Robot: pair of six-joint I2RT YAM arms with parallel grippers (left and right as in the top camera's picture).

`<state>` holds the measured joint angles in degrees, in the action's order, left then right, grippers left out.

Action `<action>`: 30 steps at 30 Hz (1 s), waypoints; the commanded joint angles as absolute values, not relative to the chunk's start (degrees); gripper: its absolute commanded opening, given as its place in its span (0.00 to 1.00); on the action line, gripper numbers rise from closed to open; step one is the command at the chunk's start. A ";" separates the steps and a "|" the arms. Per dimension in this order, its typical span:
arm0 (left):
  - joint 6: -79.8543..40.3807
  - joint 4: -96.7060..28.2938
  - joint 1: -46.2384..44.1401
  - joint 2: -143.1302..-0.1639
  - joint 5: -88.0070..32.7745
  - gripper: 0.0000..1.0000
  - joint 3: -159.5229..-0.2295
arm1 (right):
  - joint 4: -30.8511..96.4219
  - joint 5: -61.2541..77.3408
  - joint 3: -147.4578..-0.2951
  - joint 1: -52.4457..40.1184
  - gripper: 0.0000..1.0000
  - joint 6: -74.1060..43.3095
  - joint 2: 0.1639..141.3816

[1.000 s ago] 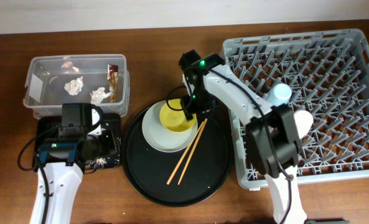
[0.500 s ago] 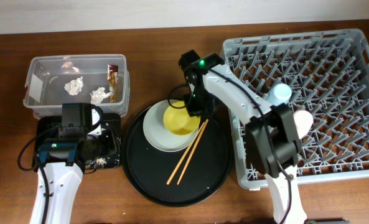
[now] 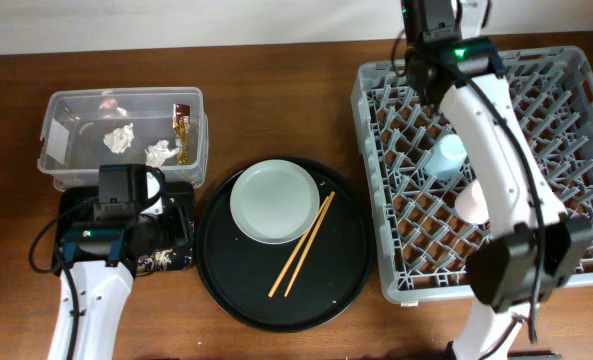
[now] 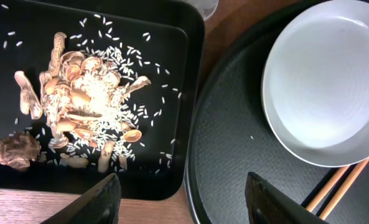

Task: Sort waste into correct bins and load items into the dishwasher rack
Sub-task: 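Place the yellow bowl at the back of the dish rack, then grasp the edge of the white plate with the right gripper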

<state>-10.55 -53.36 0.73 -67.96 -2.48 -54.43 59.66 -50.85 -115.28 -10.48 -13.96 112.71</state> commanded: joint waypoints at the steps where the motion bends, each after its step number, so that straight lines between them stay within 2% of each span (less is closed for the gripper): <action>1: -11.29 -52.95 0.93 -67.37 -1.67 0.63 -54.59 | 59.72 -67.29 -115.28 -7.38 0.04 -18.98 118.45; 7: -11.29 -52.80 0.93 -67.37 -1.67 0.63 -54.59 | 60.25 -67.55 -115.28 -6.85 0.04 -19.20 127.20; 12: -11.29 -52.51 0.93 -67.37 -1.67 0.63 -54.59 | 63.61 -66.65 -113.78 -8.43 0.04 -24.29 129.51; 23: -11.29 -52.29 0.93 -67.37 -1.69 0.63 -54.59 | 72.31 -51.99 -113.82 -11.79 0.04 -24.56 129.23; 24: -11.29 -52.27 0.93 -67.37 -1.69 0.63 -54.59 | 73.71 -49.32 -113.82 -11.94 0.10 -24.53 128.62; 26: -11.29 -52.29 0.93 -67.37 -1.69 0.63 -54.59 | 75.11 -43.62 -114.04 -12.01 0.29 -24.51 126.26; 28: -11.29 -52.29 0.93 -67.37 -1.69 0.63 -54.59 | 75.94 -41.01 -114.50 -12.01 0.38 -24.49 122.45; 30: -11.27 -52.34 0.93 -67.37 -1.69 0.63 -54.59 | 76.73 -38.33 -114.67 -11.99 0.55 -24.51 116.33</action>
<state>-10.55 -52.47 0.73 -67.96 -2.48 -54.43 76.29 -42.92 -114.19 -11.79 -23.77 125.47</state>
